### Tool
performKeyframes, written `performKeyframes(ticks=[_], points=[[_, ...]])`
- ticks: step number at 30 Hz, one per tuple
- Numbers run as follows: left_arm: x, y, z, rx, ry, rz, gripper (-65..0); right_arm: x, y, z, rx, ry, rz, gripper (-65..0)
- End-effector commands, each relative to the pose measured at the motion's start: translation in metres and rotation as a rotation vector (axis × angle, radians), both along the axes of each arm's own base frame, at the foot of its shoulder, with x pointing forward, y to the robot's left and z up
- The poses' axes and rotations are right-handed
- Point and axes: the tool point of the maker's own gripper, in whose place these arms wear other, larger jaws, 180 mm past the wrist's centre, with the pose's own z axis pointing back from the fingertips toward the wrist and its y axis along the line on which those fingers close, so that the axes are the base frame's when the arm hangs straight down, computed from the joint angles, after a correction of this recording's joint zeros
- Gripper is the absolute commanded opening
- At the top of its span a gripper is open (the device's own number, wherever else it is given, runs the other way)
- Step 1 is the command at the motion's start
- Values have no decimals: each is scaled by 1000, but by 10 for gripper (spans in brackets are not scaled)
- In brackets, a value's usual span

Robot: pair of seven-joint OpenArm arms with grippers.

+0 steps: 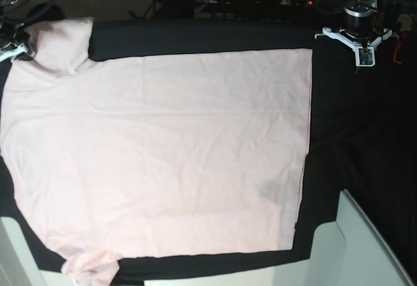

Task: Fold the T-shirt properly
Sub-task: 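Lower both grippers and pinch the shirt's shoulder edges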

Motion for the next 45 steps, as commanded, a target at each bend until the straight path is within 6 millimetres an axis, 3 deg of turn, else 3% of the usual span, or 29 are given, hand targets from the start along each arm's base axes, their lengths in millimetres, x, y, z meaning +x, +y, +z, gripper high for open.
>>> performKeyframes(ticks=[1, 3, 8, 10, 18, 25, 29, 32, 36, 45], points=[[3, 3, 8, -10, -39, 13, -650, -5, 5, -3, 13, 34, 25, -608], [2, 4, 8, -80, -67, 56, -610, -6, 5, -3, 14, 35, 24, -646], [-5, 6, -2, -160, -27, 117, -354, -8, 5, -4, 12, 41, 25, -650], [-9, 6, -9, -176, 15, 135, -307, -8, 5, -4, 12, 43, 25, -650], [-10, 3, -13, -192, 29, 136, -297, -8, 5, -4, 12, 43, 25, -650], [-18, -46, -44, -327, 121, -13, -245, -8, 5, -4, 13, 43, 27, -650], [-15, -70, -45, -432, 111, -63, -228, -8, 5, -4, 11, 40, 26, -650], [-12, -70, -41, -533, 61, -19, -222, -7, 4, -4, 10, 38, 25, -650], [-7, -66, -43, -546, 58, -17, -223, -7, 4, -4, 10, 38, 25, -650], [-27, -58, -78, -566, 139, 55, -227, -7, 4, -4, 10, 38, 25, -650]])
